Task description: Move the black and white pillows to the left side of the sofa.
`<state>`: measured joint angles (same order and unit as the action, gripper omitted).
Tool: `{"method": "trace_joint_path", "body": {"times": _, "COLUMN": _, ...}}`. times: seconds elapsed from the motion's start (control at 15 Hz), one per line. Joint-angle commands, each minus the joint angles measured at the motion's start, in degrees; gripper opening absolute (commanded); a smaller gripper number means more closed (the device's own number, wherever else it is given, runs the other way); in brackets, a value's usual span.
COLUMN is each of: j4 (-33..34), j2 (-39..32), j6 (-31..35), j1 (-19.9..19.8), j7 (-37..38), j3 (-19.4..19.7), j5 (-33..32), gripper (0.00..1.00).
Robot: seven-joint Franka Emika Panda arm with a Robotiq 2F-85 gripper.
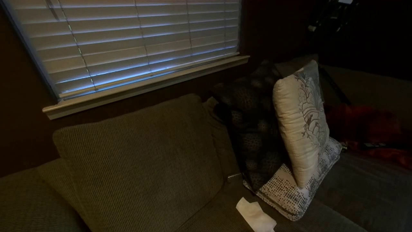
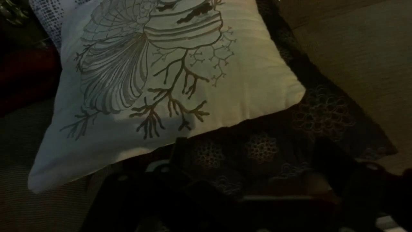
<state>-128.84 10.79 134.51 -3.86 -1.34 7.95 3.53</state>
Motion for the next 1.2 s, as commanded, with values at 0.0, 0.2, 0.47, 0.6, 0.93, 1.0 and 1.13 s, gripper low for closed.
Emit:
{"method": "trace_joint_path", "body": {"times": 0.0, "j4": 9.5, "j2": -9.68, "j6": -1.23, "j1": -1.61, "j7": 3.51, "j3": -0.84, "j5": -3.8, "gripper": 1.0}}
{"method": "trace_joint_path", "body": {"times": 0.2, "j4": 15.4, "j2": -15.76, "j6": -1.32, "j1": -1.46, "j7": 4.04, "j3": -0.75, "j5": -5.56, "gripper": 1.0}}
{"method": "trace_joint_path", "body": {"times": 0.47, "j4": 21.97, "j2": -21.69, "j6": -4.12, "j1": -1.01, "j7": 2.68, "j3": -0.98, "j5": -6.04, "gripper": 1.0}}
{"method": "trace_joint_path", "body": {"times": 0.6, "j4": 18.31, "j2": -19.79, "j6": -0.98, "j1": -1.39, "j7": 2.12, "j3": -0.97, "j5": -4.81, "gripper": 1.0}}
{"method": "trace_joint_path", "body": {"times": 0.93, "j4": 18.23, "j2": -19.78, "j6": -0.91, "j1": -1.5, "j7": 2.11, "j3": -0.94, "j5": -4.81, "gripper": 1.0}}
{"method": "trace_joint_path", "body": {"times": 1.0, "j4": 18.23, "j2": -19.73, "j6": -0.91, "j1": -1.52, "j7": 2.11, "j3": -0.94, "j5": -4.8, "gripper": 1.0}}
{"method": "trace_joint_path", "body": {"times": 1.13, "j4": 19.23, "j2": -21.2, "j6": -1.04, "j1": -1.67, "j7": 1.33, "j3": -1.14, "j5": -3.89, "gripper": 1.0}}
